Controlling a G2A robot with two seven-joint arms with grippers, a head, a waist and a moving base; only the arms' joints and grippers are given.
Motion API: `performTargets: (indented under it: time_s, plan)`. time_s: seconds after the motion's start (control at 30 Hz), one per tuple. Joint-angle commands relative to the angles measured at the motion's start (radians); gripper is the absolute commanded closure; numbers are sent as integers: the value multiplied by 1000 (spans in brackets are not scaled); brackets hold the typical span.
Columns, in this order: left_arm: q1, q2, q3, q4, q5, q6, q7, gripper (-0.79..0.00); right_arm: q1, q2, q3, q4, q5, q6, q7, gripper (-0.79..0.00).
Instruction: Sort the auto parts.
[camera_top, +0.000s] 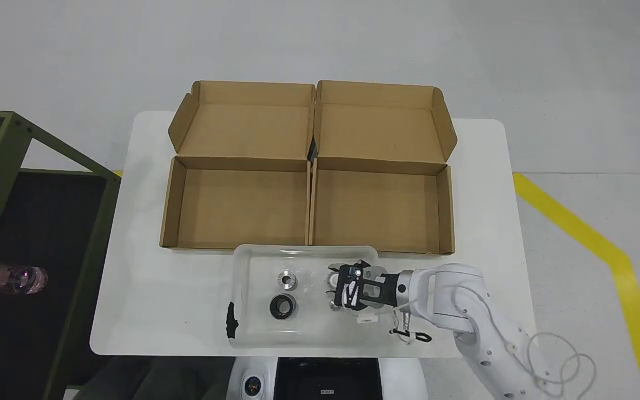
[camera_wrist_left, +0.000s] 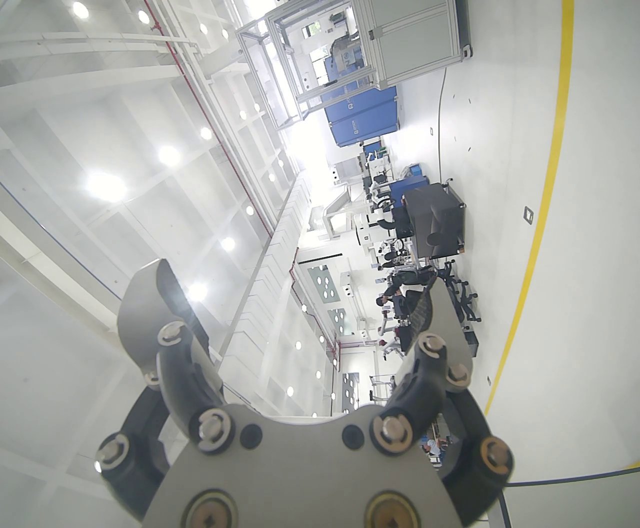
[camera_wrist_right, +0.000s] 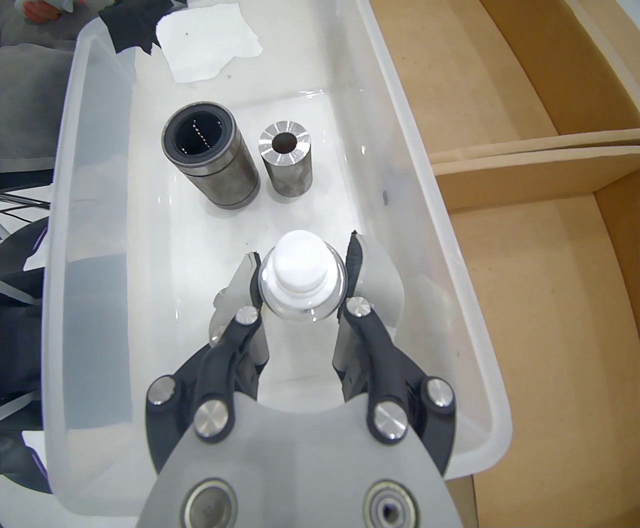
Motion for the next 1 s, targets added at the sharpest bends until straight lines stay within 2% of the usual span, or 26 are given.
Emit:
performTargets:
  time_s: [0.0, 0.33, 0.77, 0.97]
  plan:
    - [0, 0, 0, 0, 0, 0, 0, -785, 2, 1, -3, 1, 2, -3, -4, -3]
    - [0, 0, 0, 0, 0, 0, 0, -785, 9, 8, -5, -14, 28, -28, -58, 0]
    - [0, 0, 0, 0, 0, 0, 0, -785, 13, 20, 28, -53, 98, -77, -197, 0]
    - [0, 0, 0, 0, 0, 0, 0, -785, 35, 28, 76, -43, 153, -112, -267, 0]
